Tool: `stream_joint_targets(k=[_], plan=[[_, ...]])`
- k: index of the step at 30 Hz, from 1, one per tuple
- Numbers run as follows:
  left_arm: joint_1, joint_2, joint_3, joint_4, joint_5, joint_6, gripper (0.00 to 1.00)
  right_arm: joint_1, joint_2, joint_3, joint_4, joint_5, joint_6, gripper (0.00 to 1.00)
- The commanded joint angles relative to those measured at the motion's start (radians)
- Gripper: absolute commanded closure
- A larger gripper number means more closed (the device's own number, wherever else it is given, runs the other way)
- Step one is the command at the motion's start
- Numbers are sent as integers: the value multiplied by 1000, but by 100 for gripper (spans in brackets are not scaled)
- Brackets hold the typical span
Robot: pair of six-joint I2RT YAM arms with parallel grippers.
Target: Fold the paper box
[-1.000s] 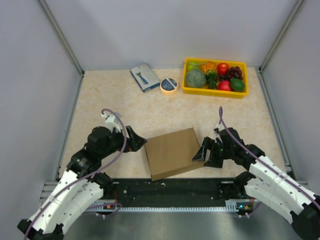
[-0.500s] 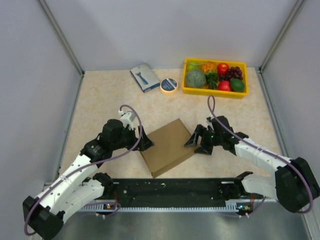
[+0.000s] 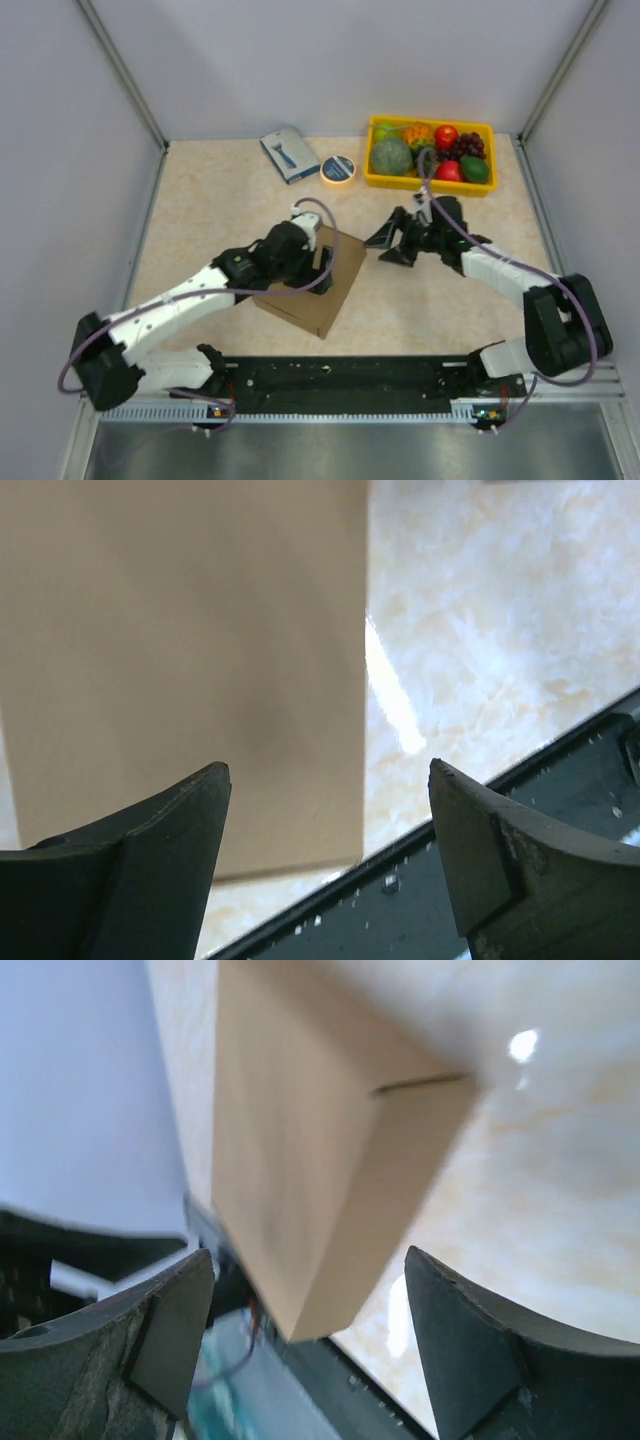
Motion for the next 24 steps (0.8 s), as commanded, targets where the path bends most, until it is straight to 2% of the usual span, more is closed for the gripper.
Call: stream_joint_targets(k=[1,3,4,5,7,10,13,17,20,24], plan=[[-169,304,266,-138,-282,40,14,-273,-325,22,-414,171,-112,22],[-239,409,337,-160,-363,31,12,-355,-424,34,-516,228,-193,21],[-261,515,398,-168,-388,36,11,-440,-468,27,-545,219,-199,21],[-276,569,440,-192,-454,22,9,-470,-546,24,-562,175,-207,20],[-304,729,571,-275,-534,-42,8,-501,-591,33,-577,135,-221,20],[-330,874,664,-389,-685,-104,6,-507,-593,50,-613,92,-256,20],[-335,914,650,-442,-744,-176,7,-507,-569,27,-610,54,-270,21],[-329,869,560,-443,-787,-260,16,-507,-568,-8,-591,41,-269,21],[-292,844,511,-462,-812,-322,19,-505,-582,-41,-554,34,-255,21],[-183,798,423,-461,-827,-400,27,-507,-578,-59,-539,20,-253,21]])
